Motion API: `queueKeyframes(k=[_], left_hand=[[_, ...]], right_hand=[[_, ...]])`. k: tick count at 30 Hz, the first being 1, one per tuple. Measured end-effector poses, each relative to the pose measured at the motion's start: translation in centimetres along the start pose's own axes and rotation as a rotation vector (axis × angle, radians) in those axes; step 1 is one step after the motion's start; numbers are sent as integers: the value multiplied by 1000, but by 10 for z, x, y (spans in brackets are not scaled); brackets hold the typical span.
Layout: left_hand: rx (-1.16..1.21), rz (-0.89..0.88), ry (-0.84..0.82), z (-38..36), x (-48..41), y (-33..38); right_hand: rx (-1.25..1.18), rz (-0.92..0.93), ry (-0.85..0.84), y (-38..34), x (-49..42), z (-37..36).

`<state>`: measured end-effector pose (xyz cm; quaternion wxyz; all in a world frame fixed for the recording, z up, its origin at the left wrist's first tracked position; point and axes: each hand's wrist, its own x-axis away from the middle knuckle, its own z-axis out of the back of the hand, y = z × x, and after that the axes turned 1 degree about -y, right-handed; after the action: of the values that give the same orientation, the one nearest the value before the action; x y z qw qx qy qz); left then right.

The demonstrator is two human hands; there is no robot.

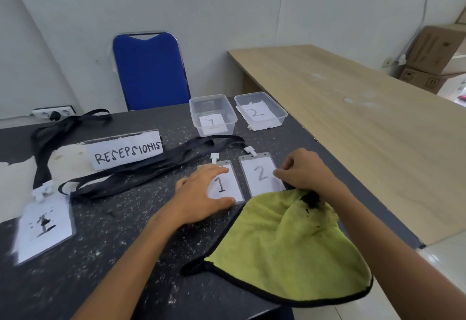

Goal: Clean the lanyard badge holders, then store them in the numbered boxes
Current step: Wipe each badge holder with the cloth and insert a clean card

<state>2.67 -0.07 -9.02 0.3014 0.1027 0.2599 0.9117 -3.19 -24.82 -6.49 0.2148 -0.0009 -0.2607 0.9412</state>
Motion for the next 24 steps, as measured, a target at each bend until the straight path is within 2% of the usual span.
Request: queueKeyframes(k=[5,10,13,17,19,21,24], left_hand=[[11,-6,86,-10,10,-8],[-3,8,117,-11,18,-8],[14,7,144,-13,22,-8],[148,-41,211,-18,34,3],[222,-94,216,-22,40,12],[316,-142,179,-26,48,25],[508,-168,53,-27,62,43]], right_hand=[[74,63,145,8,12,7],[38,12,137,27,36,27],[17,-35,72,34,63,39],[-22,-57,-143,35,100,34],[-51,-41,-135,35,109,24],[-129,-13,-96,30,113,18],[-408,59,-118,14,122,19]])
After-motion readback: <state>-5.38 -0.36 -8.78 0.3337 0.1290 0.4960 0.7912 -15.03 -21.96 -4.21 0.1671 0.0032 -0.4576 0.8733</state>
